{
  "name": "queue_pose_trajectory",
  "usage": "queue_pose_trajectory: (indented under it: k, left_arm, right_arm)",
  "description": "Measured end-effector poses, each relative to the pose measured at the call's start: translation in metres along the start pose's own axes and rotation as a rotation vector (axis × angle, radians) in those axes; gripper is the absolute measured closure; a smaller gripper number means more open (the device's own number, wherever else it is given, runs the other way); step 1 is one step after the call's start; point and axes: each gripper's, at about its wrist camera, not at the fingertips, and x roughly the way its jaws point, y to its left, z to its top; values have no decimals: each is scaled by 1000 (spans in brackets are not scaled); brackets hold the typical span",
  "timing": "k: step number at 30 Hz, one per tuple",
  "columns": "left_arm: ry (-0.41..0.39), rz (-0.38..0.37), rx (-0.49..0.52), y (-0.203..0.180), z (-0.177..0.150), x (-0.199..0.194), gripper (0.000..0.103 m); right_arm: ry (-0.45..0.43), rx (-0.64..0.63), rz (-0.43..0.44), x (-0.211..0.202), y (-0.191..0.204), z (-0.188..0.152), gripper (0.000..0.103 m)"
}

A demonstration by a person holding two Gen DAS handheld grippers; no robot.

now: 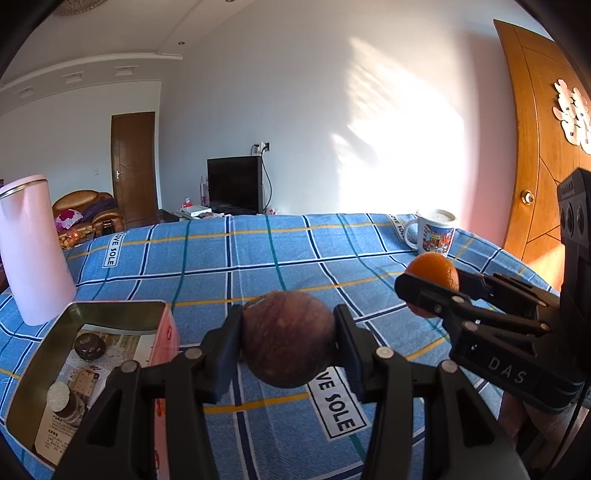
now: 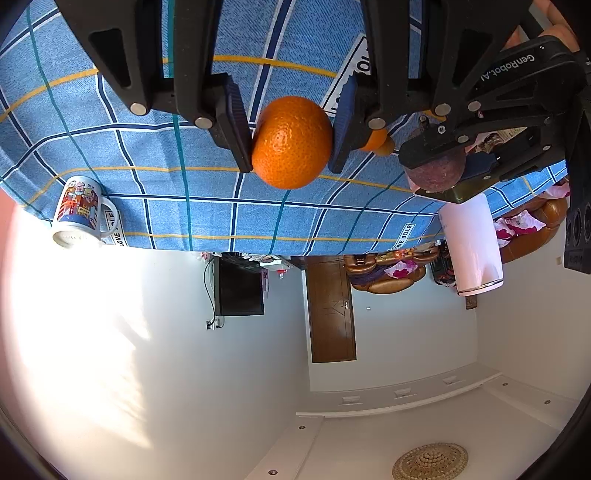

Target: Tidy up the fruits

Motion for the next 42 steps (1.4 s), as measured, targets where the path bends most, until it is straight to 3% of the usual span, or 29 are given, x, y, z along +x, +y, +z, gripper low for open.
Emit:
queue_pose_trajectory:
  k: [16,24,32,42]
  left_arm:
    - [-88,38,19,-3,-1,-17,53]
    - [-57,19,-17,7,-2,-16,53]
    - [-10,95,-95,55,-1,-26,53]
    - [37,206,-184,126,-12,-54,53]
  right_arm:
    - [-67,-47,-8,-13,11,-1,60]
    - [2,-54,21,0,14,1,60]
    - [50,-73,103,9,42,12,60]
    - [100,-101,283,31,106,32,60]
